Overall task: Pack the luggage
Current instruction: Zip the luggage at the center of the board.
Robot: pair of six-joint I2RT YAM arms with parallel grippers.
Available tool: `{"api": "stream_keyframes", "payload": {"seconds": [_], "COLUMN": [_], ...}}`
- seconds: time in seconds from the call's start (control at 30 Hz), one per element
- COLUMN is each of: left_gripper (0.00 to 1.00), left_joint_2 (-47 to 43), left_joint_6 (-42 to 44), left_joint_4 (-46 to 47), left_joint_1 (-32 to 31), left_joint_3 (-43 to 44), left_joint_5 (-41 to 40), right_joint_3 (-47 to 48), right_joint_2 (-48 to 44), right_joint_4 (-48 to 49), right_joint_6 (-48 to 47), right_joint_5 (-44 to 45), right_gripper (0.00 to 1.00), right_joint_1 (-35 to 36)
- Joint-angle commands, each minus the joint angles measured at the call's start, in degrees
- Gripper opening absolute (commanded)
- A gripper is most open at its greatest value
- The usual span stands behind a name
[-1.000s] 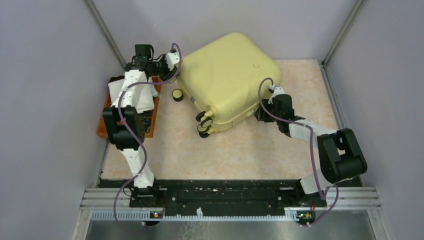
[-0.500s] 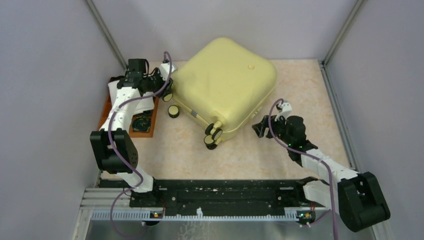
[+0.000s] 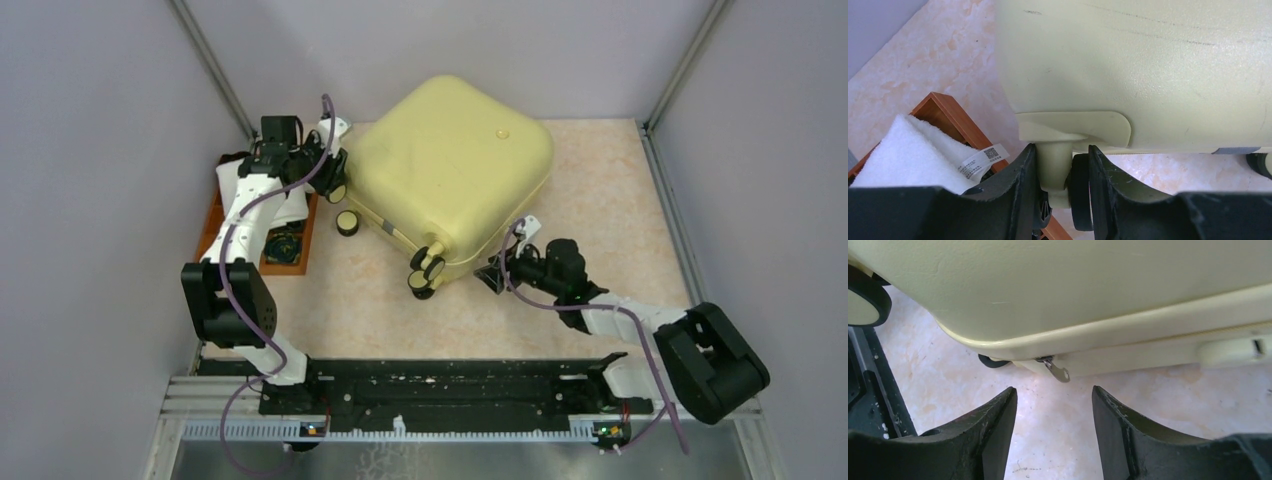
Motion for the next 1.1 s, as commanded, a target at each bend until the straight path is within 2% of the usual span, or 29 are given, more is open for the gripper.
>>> {"api": "stream_keyframes", "payload": {"seconds": [0.0,0.13,0.33,0.4,0.47,0.53,0.63,0.73,0.77,0.8,0.83,0.87,0.93,0.97,1.07], "left_gripper": [0.0,0.0,0.0,0.0,0.0,0.0,0.0,0.01,0.08,0.24,0.48,0.66,0.93,0.98,0.99], "left_joint_2": [-3.09,-2.85,-3.25,-3.28,-3.33,-3.44,-3.61,-3.42,-3.37,-3.36,-3.47,-3.76,-5.52,-6.45,-9.58], "left_joint_6": [-8.93,-11.76,-13.81,-13.91,-13.9,-13.85,-12.62,-7.39,-5.73,-4.63,-2.99,-0.84,3.67,5.19,6.74], "left_joint_4": [2.6,1.9,1.51,1.48,1.39,1.39,0.3,-3.95,-5.65,-7.42,-8.94,-10.27,-12.54,-12.94,-8.94], "left_joint_1": [-1.42,-1.42,-1.46,-1.42,-1.42,-1.46,-1.42,-1.42,-1.43,-1.42,-1.38,-1.3,-0.93,-0.58,-0.33], "left_joint_3": [4.43,6.03,6.44,6.03,5.6,4.98,4.46,5.42,5.84,6.19,6.4,6.41,5.05,4.03,-0.54], "left_joint_5": [2.22,2.28,1.7,1.09,0.9,1.12,2.2,3.26,3.08,2.4,1.96,2.05,3.71,4.78,4.93], "right_joint_3": [4.38,5.57,5.19,5.04,4.61,3.6,1.86,0.94,0.68,0.49,0.19,-0.01,-0.4,-0.52,-0.78], "right_joint_2": [4.3,6.14,6.61,6.57,6.26,5.63,4.44,3.48,3.23,3.03,2.79,2.59,2.34,2.27,2.33], "right_joint_4": [3.48,4.83,8.9,9.29,9.16,9.53,10.64,10.79,10.99,11.09,11.12,11.13,11.37,11.23,11.14], "right_joint_6": [-5.34,-5.31,-5.55,-6.09,-6.42,-6.47,-5.83,-4.84,-4.4,-3.94,-3.5,-2.97,-2.1,-1.75,-0.77], "right_joint_5": [2.61,7.89,15.82,16.76,17.1,17.8,19.21,19.6,19.33,19.2,18.9,18.85,18.64,18.63,18.64], "right_gripper": [0.56,0.51,0.38,0.27,0.1,0.02,0.0,0.0,0.0,0.0,0.0,0.0,0.0,0.0,0.0], "right_joint_1": [4.24,5.92,9.34,10.3,10.88,11.25,11.34,11.33,11.35,11.34,11.36,11.39,11.45,11.61,12.16]}}
